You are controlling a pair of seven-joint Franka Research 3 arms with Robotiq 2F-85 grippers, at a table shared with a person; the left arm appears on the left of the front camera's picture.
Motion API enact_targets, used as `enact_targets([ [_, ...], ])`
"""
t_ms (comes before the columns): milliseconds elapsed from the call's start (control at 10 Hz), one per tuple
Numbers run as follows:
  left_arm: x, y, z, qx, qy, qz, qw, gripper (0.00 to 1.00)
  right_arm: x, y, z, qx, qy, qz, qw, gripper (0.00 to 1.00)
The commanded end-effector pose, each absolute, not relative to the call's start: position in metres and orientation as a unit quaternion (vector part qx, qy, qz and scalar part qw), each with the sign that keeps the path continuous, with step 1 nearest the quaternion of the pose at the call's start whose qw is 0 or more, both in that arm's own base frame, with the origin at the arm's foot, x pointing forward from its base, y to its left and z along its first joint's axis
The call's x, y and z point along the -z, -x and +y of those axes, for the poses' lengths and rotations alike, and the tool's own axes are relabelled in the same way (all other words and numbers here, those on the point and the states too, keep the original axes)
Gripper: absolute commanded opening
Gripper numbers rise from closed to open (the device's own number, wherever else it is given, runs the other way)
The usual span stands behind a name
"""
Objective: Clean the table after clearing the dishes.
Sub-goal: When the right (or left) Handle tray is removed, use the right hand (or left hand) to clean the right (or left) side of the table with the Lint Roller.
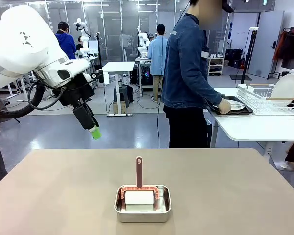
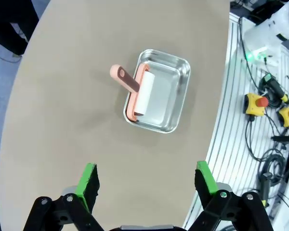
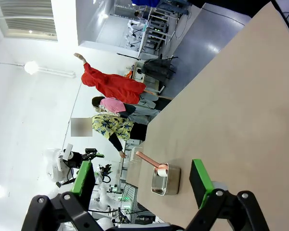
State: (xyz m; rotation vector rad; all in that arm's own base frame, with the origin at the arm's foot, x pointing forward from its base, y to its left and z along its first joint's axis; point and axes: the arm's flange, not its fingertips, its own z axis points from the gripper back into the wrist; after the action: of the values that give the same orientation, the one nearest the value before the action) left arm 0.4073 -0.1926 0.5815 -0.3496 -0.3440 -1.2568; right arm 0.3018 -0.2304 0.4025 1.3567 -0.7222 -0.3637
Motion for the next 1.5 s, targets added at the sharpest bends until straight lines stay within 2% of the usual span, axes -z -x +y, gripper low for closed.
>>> enact_targets([
  [0, -0.591, -0.402, -0.192, 0.582, 0.154, -0.17, 0.78, 1.0, -0.406, -0.303, -0.23, 0.161, -0.612, -0.329, 0.701, 1.0],
  [300, -0.588, -0.405, -0.194, 0.585, 0.162, -0.166, 0.777, 1.0, -0.406, -0.303, -0.23, 0.161, -0.612, -0.329, 0.701, 1.0],
  [500, -0.587, -0.416, -0.24, 0.657, 0.138, -0.16, 0.724, 1.0, -0.406, -0.303, -0.23, 0.161, -0.612, -0.329, 0.701, 1.0],
  [1000, -0.573, -0.472, -0.345, 0.707, 0.084, -0.078, 0.698, 1.0, -0.406, -0.303, -0.23, 0.161, -0.612, -0.329, 0.701, 1.0],
  [1400, -0.53, -0.49, -0.371, 0.708, 0.08, -0.025, 0.701, 1.0, -0.406, -0.303, -0.23, 0.161, -0.612, -0.329, 0.701, 1.0],
])
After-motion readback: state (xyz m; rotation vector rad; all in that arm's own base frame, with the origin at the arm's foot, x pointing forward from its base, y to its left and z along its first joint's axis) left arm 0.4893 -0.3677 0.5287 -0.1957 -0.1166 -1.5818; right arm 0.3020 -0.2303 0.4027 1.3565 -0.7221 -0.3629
